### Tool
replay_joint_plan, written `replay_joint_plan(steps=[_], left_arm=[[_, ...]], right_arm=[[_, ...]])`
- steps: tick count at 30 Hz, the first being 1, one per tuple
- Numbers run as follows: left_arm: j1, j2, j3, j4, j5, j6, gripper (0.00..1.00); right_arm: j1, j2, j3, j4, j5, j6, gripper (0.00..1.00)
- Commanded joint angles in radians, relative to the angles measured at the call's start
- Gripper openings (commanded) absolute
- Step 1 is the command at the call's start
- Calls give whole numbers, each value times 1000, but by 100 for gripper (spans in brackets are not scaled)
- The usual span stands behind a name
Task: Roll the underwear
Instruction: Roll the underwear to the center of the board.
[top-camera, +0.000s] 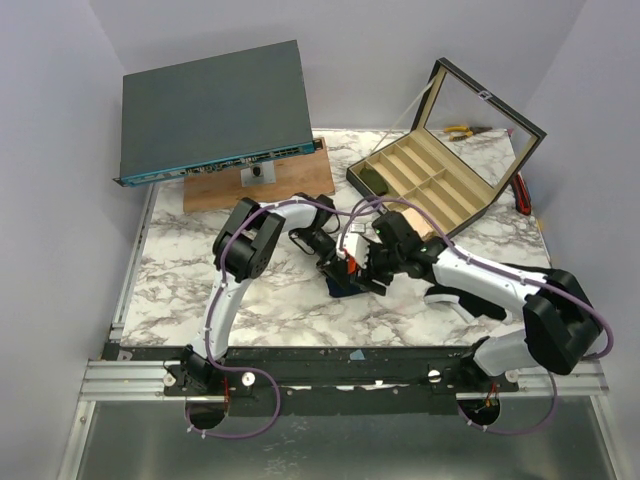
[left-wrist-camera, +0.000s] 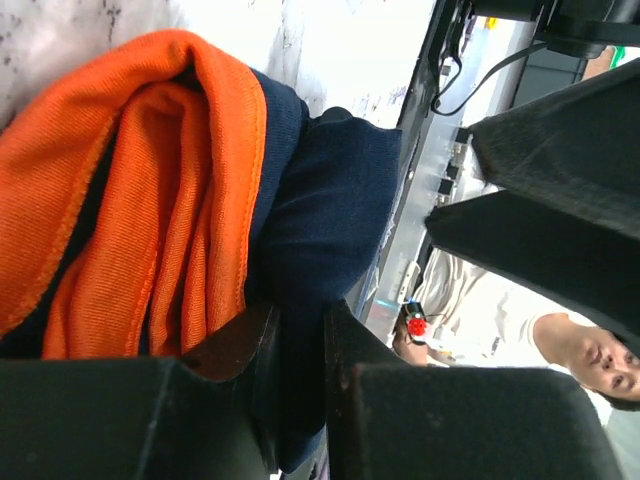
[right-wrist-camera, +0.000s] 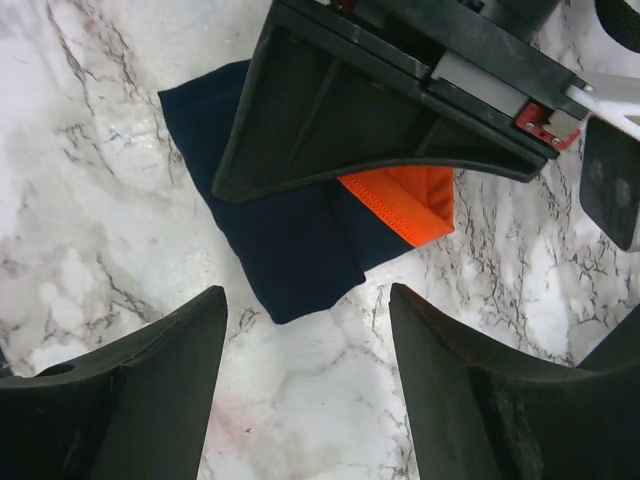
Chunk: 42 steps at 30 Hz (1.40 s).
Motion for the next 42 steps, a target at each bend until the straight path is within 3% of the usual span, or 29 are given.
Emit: replay_joint_plan(steps=[1,7,20,24,31,34,38,42], left_arm=[[6,56,8,-33,-59,51,0],[8,68,20,-51,-52,56,0],[8,80,34,-68,-48,66,0],[7,74,29,-59,-55,63,0],[6,49,8,-40,-52,68,1],[7,31,-4,-30,-49,72,9],[11,-15,-32,-14,-64,75,28],[26,-101,-92,19,-102,79,56]], right_arm=[[72,46,-11,41,172,-99,70],[134,86,-25,71,231,-167,71],[152,215,11,57,186,-196,67],[152,258,25,49,158,-197,59],[150,327,31,11,107,-181,19],[150,323,8,9,78,-157,1],[150,318,-3,-12,28,-114,1],[147,309,-3,-45,-9,-84,1]])
